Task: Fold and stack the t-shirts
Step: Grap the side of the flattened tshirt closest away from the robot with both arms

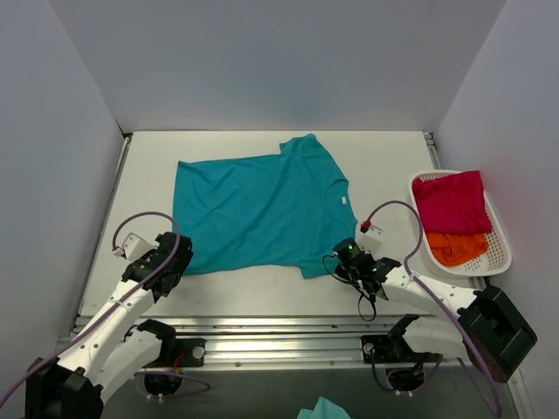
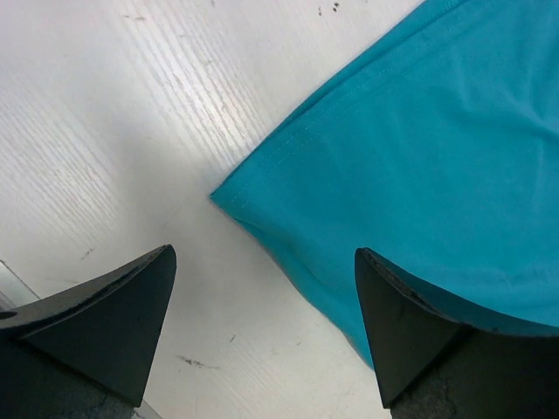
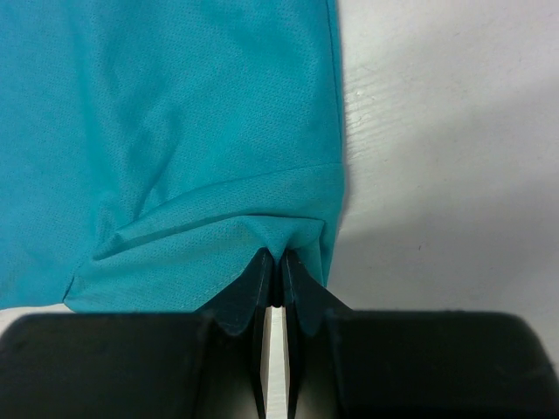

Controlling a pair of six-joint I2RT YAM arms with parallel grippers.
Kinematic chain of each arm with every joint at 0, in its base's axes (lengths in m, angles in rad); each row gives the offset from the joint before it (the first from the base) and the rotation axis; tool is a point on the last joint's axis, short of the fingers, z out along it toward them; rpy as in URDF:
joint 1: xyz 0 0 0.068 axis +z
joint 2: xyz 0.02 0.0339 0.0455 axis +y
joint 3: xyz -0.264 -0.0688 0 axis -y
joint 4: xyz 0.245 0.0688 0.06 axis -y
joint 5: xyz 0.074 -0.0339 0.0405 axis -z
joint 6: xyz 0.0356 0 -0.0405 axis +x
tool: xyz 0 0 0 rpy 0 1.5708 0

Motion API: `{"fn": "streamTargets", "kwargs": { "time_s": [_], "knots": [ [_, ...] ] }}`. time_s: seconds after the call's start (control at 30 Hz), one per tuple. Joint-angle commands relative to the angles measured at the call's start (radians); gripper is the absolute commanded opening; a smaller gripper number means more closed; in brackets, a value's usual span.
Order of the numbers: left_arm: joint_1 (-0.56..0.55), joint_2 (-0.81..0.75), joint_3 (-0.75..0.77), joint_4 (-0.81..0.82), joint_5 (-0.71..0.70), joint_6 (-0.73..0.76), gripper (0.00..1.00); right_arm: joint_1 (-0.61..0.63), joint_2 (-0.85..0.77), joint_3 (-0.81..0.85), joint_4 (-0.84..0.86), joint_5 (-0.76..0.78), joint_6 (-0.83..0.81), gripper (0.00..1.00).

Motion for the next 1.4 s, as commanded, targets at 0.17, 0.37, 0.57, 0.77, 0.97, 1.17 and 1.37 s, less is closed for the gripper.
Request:
{"fn": "streamTargets", "kwargs": {
  "time_s": [0.17, 0.37, 0.57, 0.77, 0.97, 1.17, 1.37],
  "knots": [
    [0.048, 0.131, -0.053, 0.302, 0.213, 0.092, 0.86, -0.032, -0.013, -0.013, 0.024, -0.026, -0.029, 0.0],
    [0.046, 0.202, -0.067, 0.362, 0.229, 0.085, 0.79, -0.04, -0.005, -0.013, 0.022, -0.026, -0.027, 0.0],
    [0.046, 0.136, -0.059, 0.255, 0.188, 0.073, 0.78, -0.044, -0.013, -0.015, 0.016, -0.019, -0.019, 0.0],
    [0.046, 0.108, -0.077, 0.215, 0.169, 0.073, 0.7, -0.055, -0.016, -0.015, 0.01, -0.019, -0.015, 0.0],
    [0.046, 0.149, -0.114, 0.253, 0.194, 0.065, 0.67, -0.106, -0.027, -0.019, 0.009, -0.048, -0.019, 0.0],
    [0.046, 0.209, -0.09, 0.27, 0.204, 0.087, 0.65, -0.135, -0.034, -0.015, 0.009, -0.055, -0.026, 0.0],
    [0.043, 0.237, -0.076, 0.271, 0.195, 0.092, 0.54, -0.149, -0.031, -0.015, 0.009, -0.055, -0.026, 0.0]
  ]
}}
